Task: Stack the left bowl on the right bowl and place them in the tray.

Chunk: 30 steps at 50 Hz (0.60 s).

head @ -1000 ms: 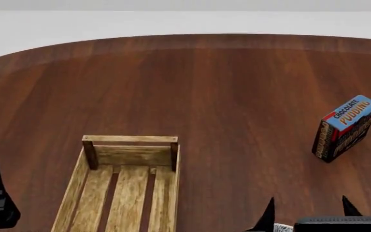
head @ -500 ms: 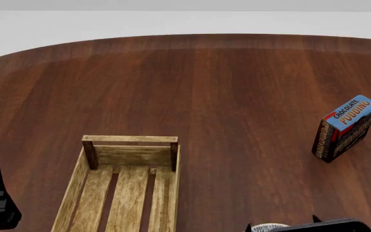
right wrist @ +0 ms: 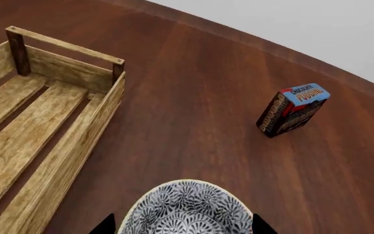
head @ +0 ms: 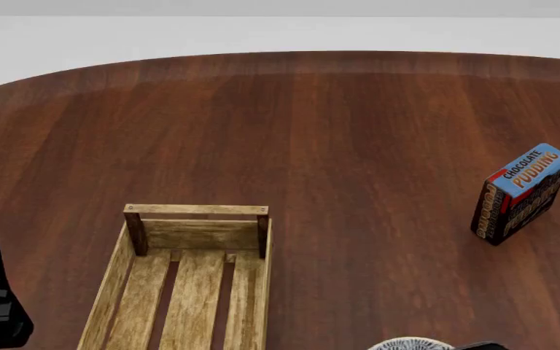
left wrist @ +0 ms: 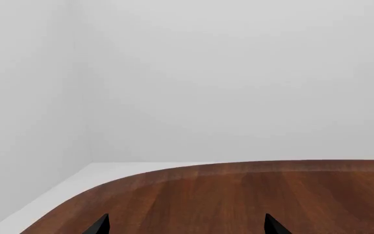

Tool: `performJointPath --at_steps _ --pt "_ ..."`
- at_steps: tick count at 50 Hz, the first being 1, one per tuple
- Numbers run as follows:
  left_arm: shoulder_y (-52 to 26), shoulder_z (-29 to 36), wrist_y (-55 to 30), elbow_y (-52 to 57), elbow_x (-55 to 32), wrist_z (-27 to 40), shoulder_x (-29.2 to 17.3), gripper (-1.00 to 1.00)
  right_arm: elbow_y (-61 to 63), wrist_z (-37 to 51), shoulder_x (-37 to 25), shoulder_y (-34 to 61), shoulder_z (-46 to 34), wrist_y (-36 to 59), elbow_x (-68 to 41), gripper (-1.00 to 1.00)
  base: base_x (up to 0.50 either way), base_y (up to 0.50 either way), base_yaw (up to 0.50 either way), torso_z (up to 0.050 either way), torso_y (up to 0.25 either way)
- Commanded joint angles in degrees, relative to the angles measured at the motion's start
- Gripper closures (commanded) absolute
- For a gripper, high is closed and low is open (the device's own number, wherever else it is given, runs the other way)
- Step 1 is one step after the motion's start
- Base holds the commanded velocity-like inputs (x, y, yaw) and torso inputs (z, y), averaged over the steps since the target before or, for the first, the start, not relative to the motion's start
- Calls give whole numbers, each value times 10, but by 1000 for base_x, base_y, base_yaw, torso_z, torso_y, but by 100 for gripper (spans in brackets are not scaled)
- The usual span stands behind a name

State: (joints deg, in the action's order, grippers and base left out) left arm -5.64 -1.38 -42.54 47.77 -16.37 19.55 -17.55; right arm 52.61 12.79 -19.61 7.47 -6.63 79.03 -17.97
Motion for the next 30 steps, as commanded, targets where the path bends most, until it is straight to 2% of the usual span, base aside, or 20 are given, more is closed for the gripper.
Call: performJointPath --at_steps 1,30 --pt "-1 2 -3 3 -2 4 -2 -100 -20 -5 -5 -8 -18 -10 -6 -100 0 0 0 0 0" --pt "-2 4 1 0 -8 10 -7 -100 -109 -15 -5 -19 -72 -65 -6 -100 0 0 0 0 0"
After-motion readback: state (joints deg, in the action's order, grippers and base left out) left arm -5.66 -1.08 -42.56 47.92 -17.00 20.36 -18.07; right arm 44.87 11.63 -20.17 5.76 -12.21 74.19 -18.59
